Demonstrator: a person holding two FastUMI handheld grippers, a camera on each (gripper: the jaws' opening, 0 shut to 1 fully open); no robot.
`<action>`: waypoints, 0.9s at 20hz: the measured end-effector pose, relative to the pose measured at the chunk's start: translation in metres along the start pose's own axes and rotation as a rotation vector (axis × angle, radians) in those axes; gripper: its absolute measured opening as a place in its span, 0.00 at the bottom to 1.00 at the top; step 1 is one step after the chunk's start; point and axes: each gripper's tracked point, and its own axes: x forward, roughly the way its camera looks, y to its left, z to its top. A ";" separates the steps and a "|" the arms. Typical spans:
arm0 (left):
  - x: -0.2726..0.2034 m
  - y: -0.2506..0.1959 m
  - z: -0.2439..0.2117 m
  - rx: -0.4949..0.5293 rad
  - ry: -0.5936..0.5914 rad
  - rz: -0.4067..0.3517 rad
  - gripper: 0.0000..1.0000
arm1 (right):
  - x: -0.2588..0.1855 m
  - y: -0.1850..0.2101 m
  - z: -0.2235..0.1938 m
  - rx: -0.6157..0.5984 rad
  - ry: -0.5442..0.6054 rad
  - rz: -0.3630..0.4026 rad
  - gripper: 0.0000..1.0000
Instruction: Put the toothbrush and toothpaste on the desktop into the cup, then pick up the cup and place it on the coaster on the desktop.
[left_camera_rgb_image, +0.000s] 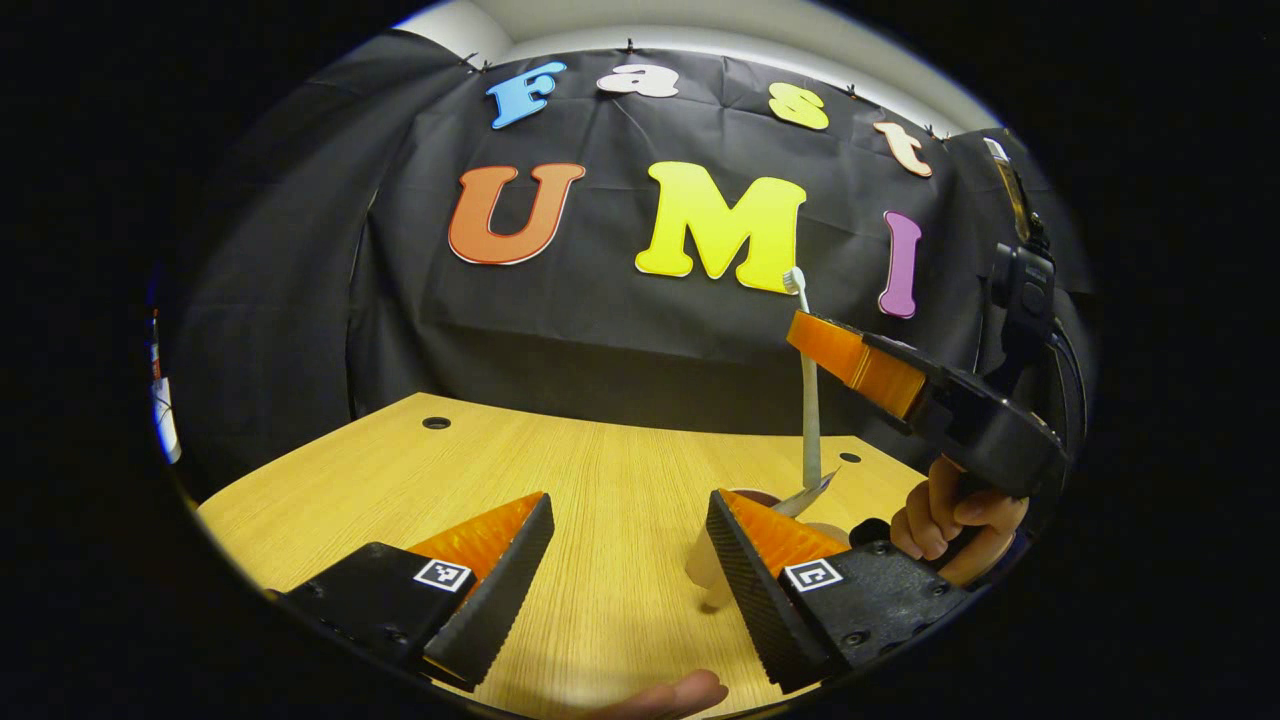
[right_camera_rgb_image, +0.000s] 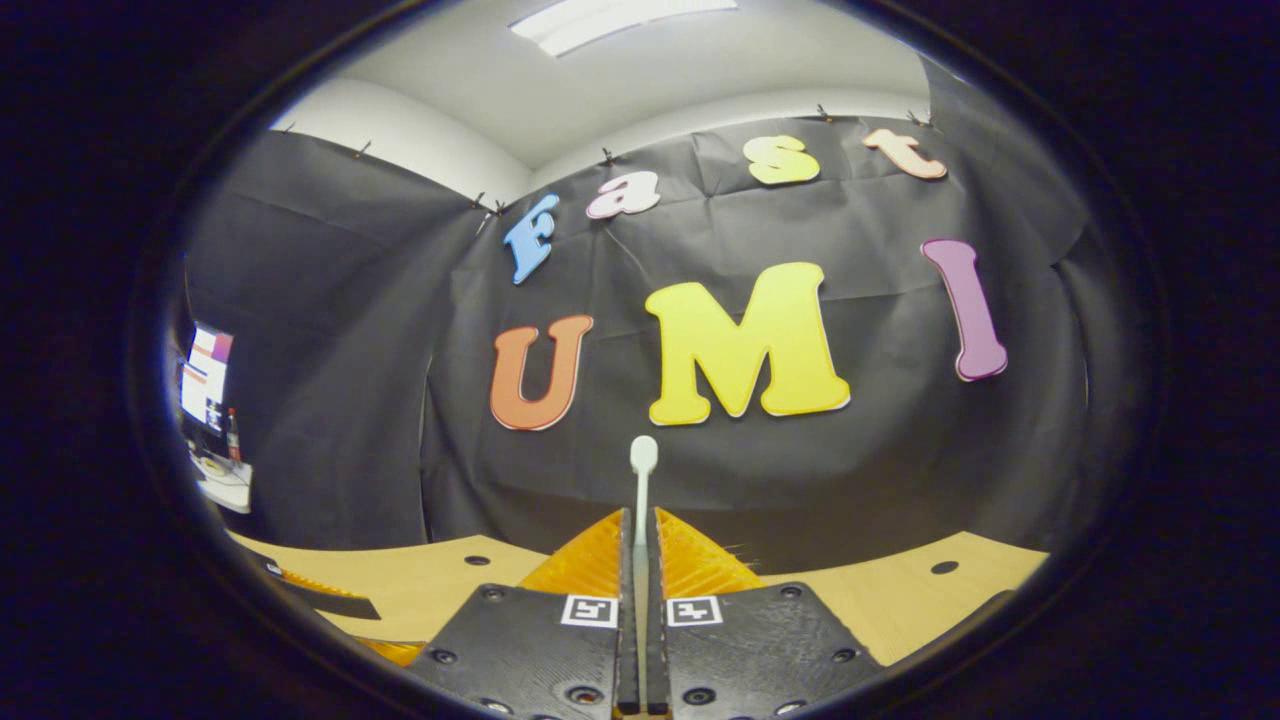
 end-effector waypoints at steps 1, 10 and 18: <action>0.000 0.002 0.000 0.000 0.000 0.001 0.98 | -0.005 -0.001 0.000 0.010 0.002 -0.001 0.03; 0.000 -0.005 -0.002 -0.008 0.005 -0.018 0.98 | 0.000 -0.007 0.004 -0.015 -0.012 -0.034 0.03; 0.001 0.003 -0.001 -0.006 -0.001 -0.004 0.97 | 0.015 -0.003 -0.021 -0.019 0.046 -0.044 0.03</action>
